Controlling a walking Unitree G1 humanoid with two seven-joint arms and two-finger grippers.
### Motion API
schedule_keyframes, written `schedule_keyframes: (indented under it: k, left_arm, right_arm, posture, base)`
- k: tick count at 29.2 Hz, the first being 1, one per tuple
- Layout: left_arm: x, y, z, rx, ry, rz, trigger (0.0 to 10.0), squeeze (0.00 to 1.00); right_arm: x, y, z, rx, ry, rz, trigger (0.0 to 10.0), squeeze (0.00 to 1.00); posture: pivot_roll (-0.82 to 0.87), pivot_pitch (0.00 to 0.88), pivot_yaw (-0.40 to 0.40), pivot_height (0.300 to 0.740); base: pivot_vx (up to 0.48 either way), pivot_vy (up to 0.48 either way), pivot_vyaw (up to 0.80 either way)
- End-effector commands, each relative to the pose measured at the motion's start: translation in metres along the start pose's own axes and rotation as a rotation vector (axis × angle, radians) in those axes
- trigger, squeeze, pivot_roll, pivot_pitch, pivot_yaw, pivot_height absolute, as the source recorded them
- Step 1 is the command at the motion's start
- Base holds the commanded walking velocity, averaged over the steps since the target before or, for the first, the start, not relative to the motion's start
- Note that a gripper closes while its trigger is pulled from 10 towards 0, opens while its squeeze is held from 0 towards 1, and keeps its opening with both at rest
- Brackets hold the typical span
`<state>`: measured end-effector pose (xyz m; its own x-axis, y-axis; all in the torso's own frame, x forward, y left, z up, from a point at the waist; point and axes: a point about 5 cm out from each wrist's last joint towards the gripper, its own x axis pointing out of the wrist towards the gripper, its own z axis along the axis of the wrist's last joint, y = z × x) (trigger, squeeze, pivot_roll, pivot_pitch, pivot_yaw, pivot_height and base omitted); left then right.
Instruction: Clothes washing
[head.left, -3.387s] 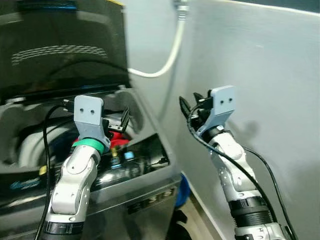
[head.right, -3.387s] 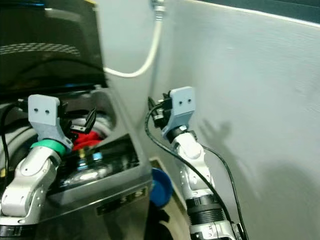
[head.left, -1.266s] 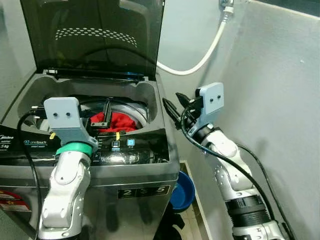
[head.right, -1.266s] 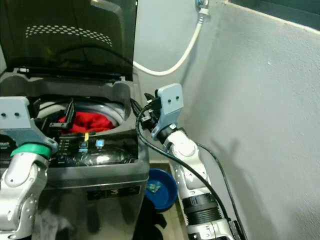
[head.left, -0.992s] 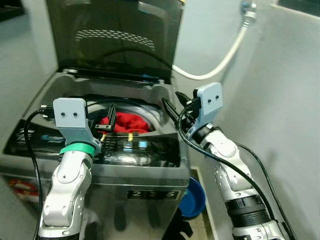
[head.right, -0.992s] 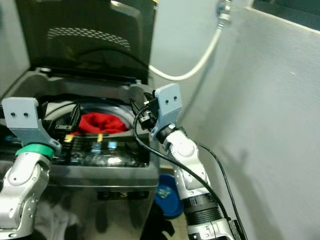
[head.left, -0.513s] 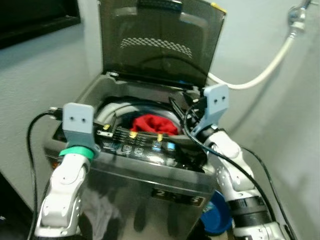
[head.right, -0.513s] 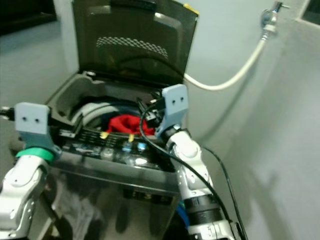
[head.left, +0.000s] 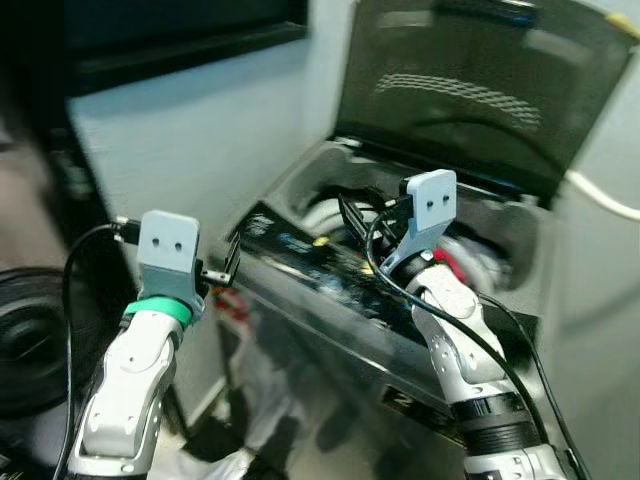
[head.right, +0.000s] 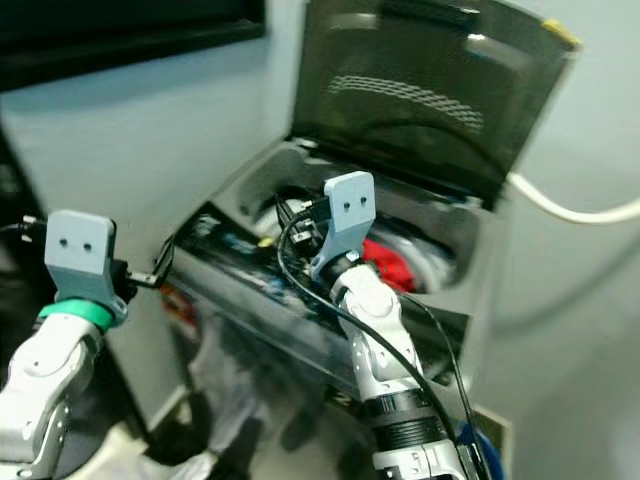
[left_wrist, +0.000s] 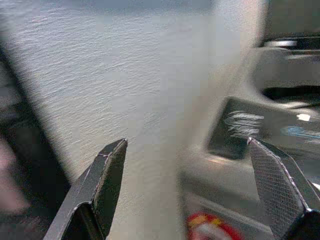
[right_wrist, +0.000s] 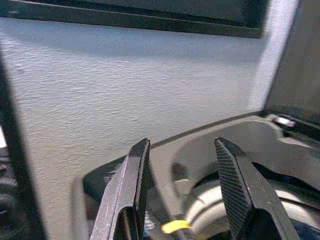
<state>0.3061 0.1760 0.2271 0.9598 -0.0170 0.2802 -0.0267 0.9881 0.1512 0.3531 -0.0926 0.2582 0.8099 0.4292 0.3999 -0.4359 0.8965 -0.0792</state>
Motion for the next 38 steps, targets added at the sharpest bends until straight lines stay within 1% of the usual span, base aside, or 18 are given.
schedule_keyframes:
  k: [1, 9, 16, 17, 20, 21, 22, 23, 24, 26, 27, 28, 30, 31, 33, 34, 37, 38]
  left_arm:
    - [-0.002, -0.003, -0.008, 0.000, 0.049, -0.009, 10.0, 0.00]
    - [-0.002, -0.001, -0.012, -0.006, 0.076, 0.022, 10.0, 0.00]
    - [-0.006, -0.004, -0.020, -0.073, 0.104, 0.004, 10.0, 0.00]
    - [-0.008, -0.005, -0.026, -0.105, 0.126, -0.004, 10.0, 0.00]
    - [-0.012, -0.007, -0.034, -0.126, 0.150, -0.015, 10.0, 0.00]
    - [-0.015, -0.006, -0.042, -0.156, 0.170, 0.002, 10.0, 0.00]
    - [-0.015, -0.006, -0.042, -0.156, 0.170, 0.002, 10.0, 0.00]
    - [-0.017, -0.003, -0.048, -0.169, 0.164, 0.073, 10.0, 0.00]
    - [-0.017, -0.003, -0.048, -0.169, 0.164, 0.073, 10.0, 0.00]
    - [-0.020, 0.000, -0.054, -0.187, 0.176, 0.122, 10.0, 0.00]
    - [-0.022, 0.001, -0.060, -0.224, 0.189, 0.138, 10.0, 0.00]
    - [-0.022, 0.001, -0.060, -0.224, 0.189, 0.138, 10.0, 0.00]
    - [-0.032, 0.004, -0.078, -0.272, 0.231, 0.196, 10.0, 0.00]
    - [-0.032, 0.004, -0.078, -0.272, 0.231, 0.196, 10.0, 0.00]
    - [-0.043, 0.005, -0.094, -0.306, 0.273, 0.277, 10.0, 0.00]
    - [-0.052, 0.004, -0.107, -0.289, 0.317, 0.294, 10.0, 0.00]
    - [-0.056, 0.002, -0.113, -0.261, 0.350, 0.287, 10.0, 0.00]
    - [-0.061, 0.001, -0.119, -0.204, 0.387, 0.274, 10.0, 0.00]
  right_arm:
    - [-0.002, -0.003, -0.003, 0.001, 0.009, -0.015, 10.0, 0.00]
    - [-0.002, -0.006, -0.006, 0.001, 0.017, -0.029, 10.0, 0.00]
    - [-0.005, -0.004, -0.009, 0.002, 0.026, -0.023, 10.0, 0.00]
    - [-0.005, -0.004, -0.010, -0.004, 0.031, -0.019, 10.0, 0.00]
    - [-0.006, -0.004, -0.013, -0.011, 0.039, -0.017, 10.0, 0.00]
    - [-0.008, -0.004, -0.016, -0.016, 0.049, -0.017, 10.0, 0.00]
    - [-0.008, -0.004, -0.016, -0.016, 0.049, -0.017, 10.0, 0.00]
    - [-0.011, -0.004, -0.020, -0.018, 0.064, -0.018, 10.0, 0.00]
    - [-0.011, -0.004, -0.020, -0.018, 0.064, -0.018, 10.0, 0.00]
    - [-0.015, -0.005, -0.025, -0.018, 0.079, -0.019, 10.0, 0.00]
    - [-0.018, -0.005, -0.031, -0.011, 0.100, -0.020, 10.0, 0.00]
    - [-0.018, -0.005, -0.031, -0.011, 0.100, -0.020, 10.0, 0.00]
    - [-0.028, -0.006, -0.051, 0.041, 0.169, -0.043, 10.0, 0.00]
    - [-0.028, -0.006, -0.051, 0.041, 0.169, -0.043, 10.0, 0.00]
    - [-0.043, -0.010, -0.073, 0.096, 0.248, -0.090, 10.0, 0.00]
    - [-0.055, -0.011, -0.088, 0.109, 0.306, -0.104, 10.0, 0.00]
    - [-0.060, -0.009, -0.095, 0.095, 0.337, -0.093, 10.0, 0.00]
    - [-0.067, -0.008, -0.103, 0.085, 0.372, -0.080, 10.0, 0.00]
  posture:
    - [0.10, 0.000, -0.035, 0.740]
    - [0.11, 0.000, -0.031, 0.740]
    - [0.11, 0.000, -0.027, 0.740]
    - [0.10, 0.000, -0.021, 0.740]
    - [0.10, 0.000, -0.015, 0.740]
    - [0.10, 0.000, -0.013, 0.740]
    - [0.10, 0.000, -0.013, 0.740]
    - [0.10, 0.000, -0.013, 0.740]
    - [0.10, 0.000, -0.013, 0.740]
    - [0.10, 0.000, -0.013, 0.740]
    - [0.10, 0.000, -0.013, 0.740]
    - [0.10, 0.000, -0.013, 0.740]
    - [0.11, 0.000, -0.015, 0.740]
    - [0.11, 0.000, -0.015, 0.740]
    - [0.11, 0.000, -0.022, 0.740]
    - [0.11, 0.000, -0.022, 0.740]
    - [0.11, 0.000, -0.020, 0.740]
    - [0.10, 0.000, -0.017, 0.740]
  base:
    - [0.000, 0.000, 0.80]
    - [0.000, 0.000, 0.80]
    - [0.000, 0.000, 0.80]
    - [0.000, 0.000, 0.80]
    - [0.000, 0.000, 0.80]
    - [0.000, 0.000, 0.80]
    - [0.000, 0.000, 0.80]
    - [0.000, 0.000, 0.80]
    - [0.000, 0.000, 0.80]
    - [0.000, 0.000, 0.80]
    - [0.000, 0.000, 0.80]
    - [0.000, 0.000, 0.80]
    - [0.000, 0.000, 0.80]
    - [0.000, 0.000, 0.80]
    - [0.000, 0.000, 0.80]
    - [0.000, 0.000, 0.80]
    - [0.000, 0.000, 0.80]
    - [0.000, 0.000, 0.80]
